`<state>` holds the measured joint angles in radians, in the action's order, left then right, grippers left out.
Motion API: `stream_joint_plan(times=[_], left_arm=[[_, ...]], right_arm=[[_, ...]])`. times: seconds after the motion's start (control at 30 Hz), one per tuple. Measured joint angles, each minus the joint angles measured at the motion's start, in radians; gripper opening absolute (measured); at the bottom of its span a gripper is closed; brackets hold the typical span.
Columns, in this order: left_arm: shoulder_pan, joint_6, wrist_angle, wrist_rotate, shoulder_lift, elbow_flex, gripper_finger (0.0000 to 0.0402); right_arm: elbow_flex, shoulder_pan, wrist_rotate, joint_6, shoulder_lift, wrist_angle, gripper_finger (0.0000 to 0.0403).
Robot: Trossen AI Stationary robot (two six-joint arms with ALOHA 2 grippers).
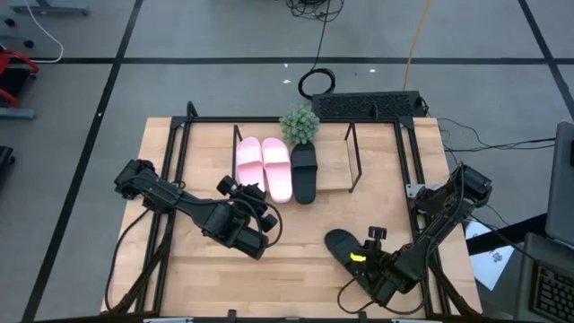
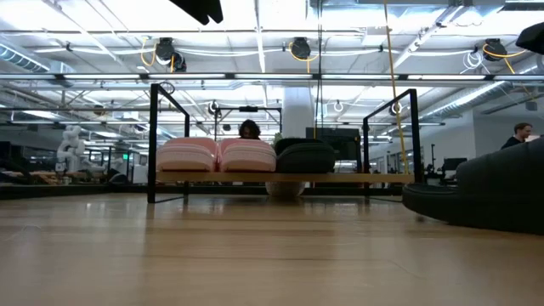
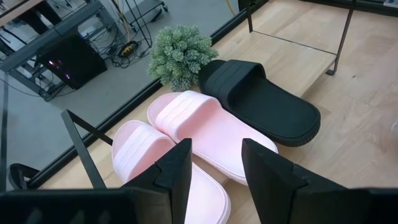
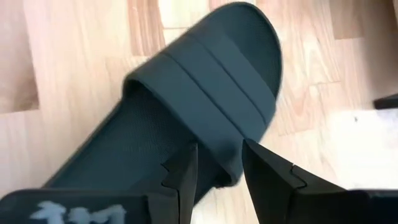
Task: Pick and place slides into the shelf
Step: Put the right black slipper on the shelf
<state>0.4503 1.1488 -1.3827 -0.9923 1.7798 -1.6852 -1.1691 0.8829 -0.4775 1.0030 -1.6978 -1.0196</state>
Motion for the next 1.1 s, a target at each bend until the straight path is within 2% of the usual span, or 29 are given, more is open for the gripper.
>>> stream_joint_plan(times=[0.3, 0.6, 1.1], left_arm=[[0.000, 0.003, 0.000, 0.005, 0.000, 0.000, 0.0145], [0.000, 0.007, 0.001, 0.006, 0.000, 0.000, 0.0145], [0.000, 0.008, 0.001, 0.007, 0.000, 0.000, 0.0145]], right_arm=[[0.089, 0.002, -0.014, -0.014, 0.004, 0.080, 0.0116], [0.091, -0.003, -0.095, -0.070, 0.002, 0.080, 0.0116], [0.095, -0.016, -0.156, -0.088, -0.001, 0.073, 0.0115]])
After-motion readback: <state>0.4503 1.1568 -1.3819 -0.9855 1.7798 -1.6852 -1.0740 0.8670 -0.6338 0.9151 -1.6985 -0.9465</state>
